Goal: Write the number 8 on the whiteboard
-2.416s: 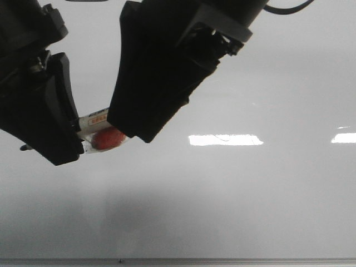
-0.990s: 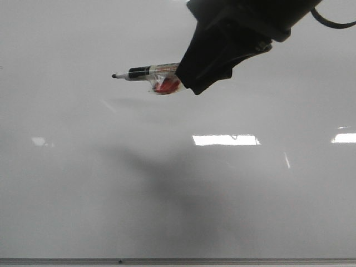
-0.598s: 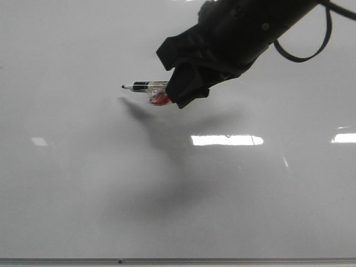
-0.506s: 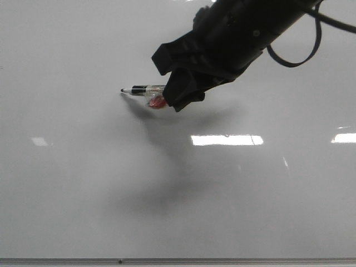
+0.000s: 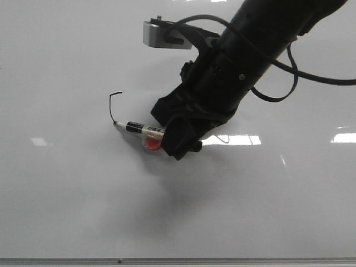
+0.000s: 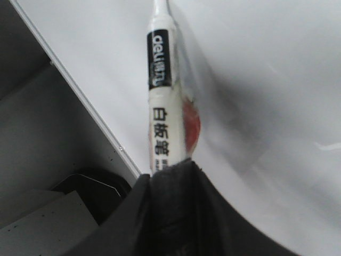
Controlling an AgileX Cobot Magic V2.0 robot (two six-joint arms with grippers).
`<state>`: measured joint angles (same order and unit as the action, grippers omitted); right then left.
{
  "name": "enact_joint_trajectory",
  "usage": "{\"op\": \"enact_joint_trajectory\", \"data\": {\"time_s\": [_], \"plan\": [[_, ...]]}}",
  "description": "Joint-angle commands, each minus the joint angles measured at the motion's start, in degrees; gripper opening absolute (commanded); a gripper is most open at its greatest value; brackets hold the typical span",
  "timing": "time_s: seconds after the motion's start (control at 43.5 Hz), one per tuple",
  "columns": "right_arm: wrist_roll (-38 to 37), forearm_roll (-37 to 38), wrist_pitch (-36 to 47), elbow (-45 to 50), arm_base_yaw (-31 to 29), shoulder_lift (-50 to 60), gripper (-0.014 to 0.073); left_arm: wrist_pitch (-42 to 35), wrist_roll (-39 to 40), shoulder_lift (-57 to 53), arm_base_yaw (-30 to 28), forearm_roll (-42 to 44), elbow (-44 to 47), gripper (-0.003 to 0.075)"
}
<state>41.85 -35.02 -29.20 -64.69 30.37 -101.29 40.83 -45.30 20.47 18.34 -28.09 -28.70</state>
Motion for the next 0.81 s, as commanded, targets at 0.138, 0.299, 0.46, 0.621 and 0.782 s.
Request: {"op": "enact_joint_trajectory", "data": {"time_s": [0.138,0.299,0.46,0.621,0.782], "plan": [[-3.0,0.5,0.1,1.2,-5.4,3.9,-0.0057,-3.7,0.6,0.3,-0.1,-1.9,-1.5,-0.0019],[-3.0,1.3,0.3,6.1,-6.8,5.1,-0.0057,-3.7,0.6,0.3,-0.1,-1.9,-1.5,-0.0019],[-3.0,1.2,0.8,7.9,-5.3,2.9,-0.0057,-3.7,0.6,0.3,-0.1,-1.9,-1.5,-0.0019],[-3.0,0.4,3.2,7.5,-1.3,-0.5,-0.0057,-3.7,0.6,0.3,-0.1,-1.9,-1.5,-0.0019],[-3.1,-2.0,3.4,3.3,2.4,-3.9,-0.0057,-3.7,0.6,0.3,-0.1,-1.9,-1.5,-0.0019]]}}
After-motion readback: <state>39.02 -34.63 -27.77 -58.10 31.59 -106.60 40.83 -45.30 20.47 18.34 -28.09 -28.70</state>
